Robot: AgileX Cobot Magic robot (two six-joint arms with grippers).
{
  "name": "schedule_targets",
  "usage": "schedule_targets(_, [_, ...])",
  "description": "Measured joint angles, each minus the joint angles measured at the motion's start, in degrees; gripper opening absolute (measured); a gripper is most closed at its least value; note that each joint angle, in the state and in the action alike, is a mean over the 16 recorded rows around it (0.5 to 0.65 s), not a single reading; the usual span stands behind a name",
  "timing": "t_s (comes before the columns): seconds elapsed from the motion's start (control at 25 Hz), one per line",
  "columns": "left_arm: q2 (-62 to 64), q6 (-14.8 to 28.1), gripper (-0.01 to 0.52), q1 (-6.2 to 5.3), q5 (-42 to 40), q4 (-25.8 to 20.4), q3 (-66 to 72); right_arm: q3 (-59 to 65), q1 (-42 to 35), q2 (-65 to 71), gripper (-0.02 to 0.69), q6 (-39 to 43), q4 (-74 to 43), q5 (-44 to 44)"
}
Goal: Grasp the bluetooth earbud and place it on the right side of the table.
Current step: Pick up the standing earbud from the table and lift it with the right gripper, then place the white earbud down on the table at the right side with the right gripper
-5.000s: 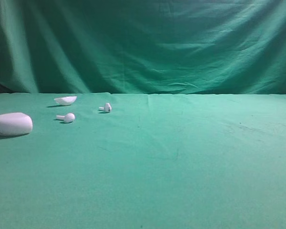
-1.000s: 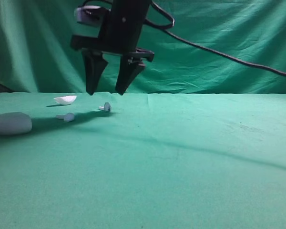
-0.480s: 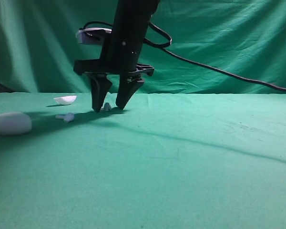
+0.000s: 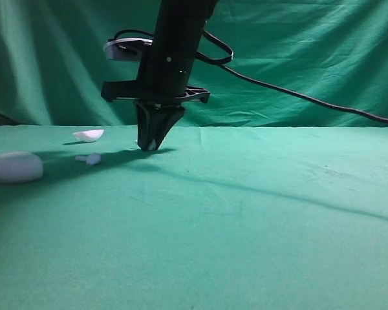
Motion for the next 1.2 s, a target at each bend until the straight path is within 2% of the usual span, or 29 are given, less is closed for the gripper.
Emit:
schedule_targets(0.36, [0.0,0.0,0.000,0.00,0.0,0.0,0.0,1.2,-5.4,-14.3,0.093,5.4,-5.0,5.7])
schedule_targets(0.64, [0.0,0.0,0.000,0.00,0.0,0.0,0.0,15.7,-15.0,-28.7,0.093,8.3,-7.5,5.8])
schedule_targets(0.88, [0.0,0.0,0.000,0.00,0.0,0.0,0.0,38.6,-22.9,-40.1,0.093,8.9,-6.9,-1.2])
schedule_targets(1.2, [0.0,0.0,0.000,0.00,0.0,0.0,0.0,67.0,-27.8,-44.6,0.093,7.8,-3.8,-18.6])
